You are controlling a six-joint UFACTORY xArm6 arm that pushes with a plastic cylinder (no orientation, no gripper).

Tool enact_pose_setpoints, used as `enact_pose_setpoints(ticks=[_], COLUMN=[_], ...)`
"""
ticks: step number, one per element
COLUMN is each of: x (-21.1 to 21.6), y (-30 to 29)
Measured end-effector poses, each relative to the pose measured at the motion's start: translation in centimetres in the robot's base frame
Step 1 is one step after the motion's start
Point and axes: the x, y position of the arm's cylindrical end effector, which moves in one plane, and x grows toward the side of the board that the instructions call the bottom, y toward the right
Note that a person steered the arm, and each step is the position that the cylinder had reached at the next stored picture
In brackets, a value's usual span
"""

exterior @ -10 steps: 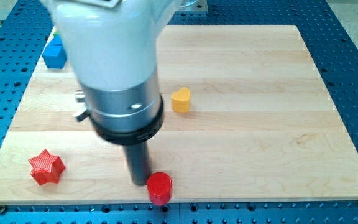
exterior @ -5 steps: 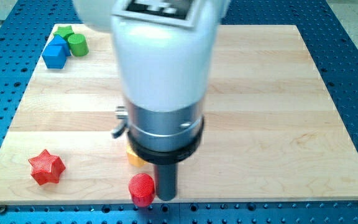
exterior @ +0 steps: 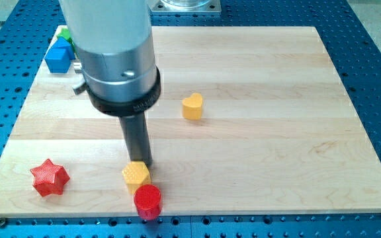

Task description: Make a diagonal line out of yellow blocks and the red circle

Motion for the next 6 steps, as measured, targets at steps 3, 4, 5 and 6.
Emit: enact_pose_setpoints(ticks=[3,4,5,6], x=[-8.4,-12.8,-11.5,-5.3], y=[15.4,11.4,6.3,0.8])
